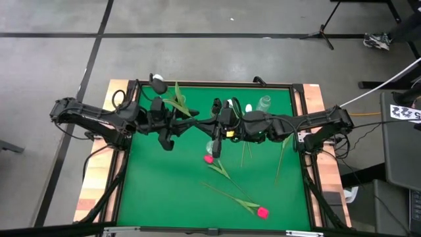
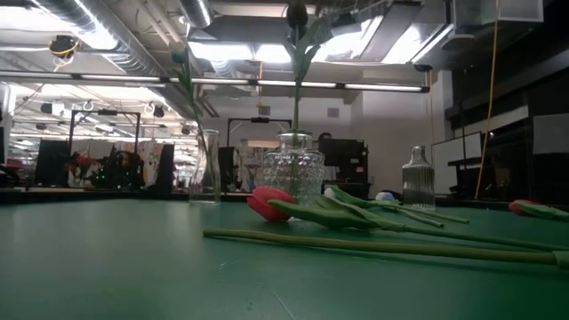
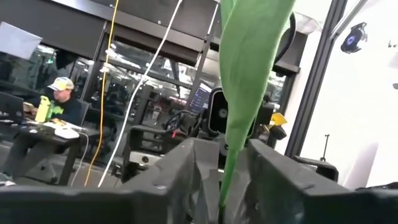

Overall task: Sort flowers into vase by color
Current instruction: Put the black tulip into the bottom transparent vase

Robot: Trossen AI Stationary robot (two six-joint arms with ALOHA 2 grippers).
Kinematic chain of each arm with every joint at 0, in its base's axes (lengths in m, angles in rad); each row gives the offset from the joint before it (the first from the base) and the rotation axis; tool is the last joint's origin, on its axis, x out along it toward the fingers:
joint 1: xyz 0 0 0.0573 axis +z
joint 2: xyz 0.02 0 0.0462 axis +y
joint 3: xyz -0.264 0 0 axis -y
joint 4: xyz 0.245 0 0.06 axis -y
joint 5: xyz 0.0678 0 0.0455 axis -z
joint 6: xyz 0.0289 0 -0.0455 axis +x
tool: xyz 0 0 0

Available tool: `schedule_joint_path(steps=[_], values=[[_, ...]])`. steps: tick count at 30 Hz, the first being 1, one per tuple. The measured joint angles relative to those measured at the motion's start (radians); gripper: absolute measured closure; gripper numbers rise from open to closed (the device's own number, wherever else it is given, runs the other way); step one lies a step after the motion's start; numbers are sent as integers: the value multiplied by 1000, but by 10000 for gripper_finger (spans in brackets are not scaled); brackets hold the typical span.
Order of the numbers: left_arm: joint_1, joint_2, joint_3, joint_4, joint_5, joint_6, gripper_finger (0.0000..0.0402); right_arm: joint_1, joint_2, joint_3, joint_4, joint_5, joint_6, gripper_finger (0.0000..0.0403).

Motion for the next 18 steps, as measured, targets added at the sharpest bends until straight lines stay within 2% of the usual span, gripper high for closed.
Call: schedule_joint_path(steps=[7,12,15,18], values=[[5,0,0,-1,-4,5,386,0,0,0,-9,-4,1,388],[5,1,-1,-22,-15,5,390,-1,0,0,-70,-29,2,376],[6,-2,-1,-30,-22,-5,396,0,2,-1,-129,-44,-11,338],[5,-16,-1,-84,-23,3,393,0,-15,-2,-205,-16,-24,286]])
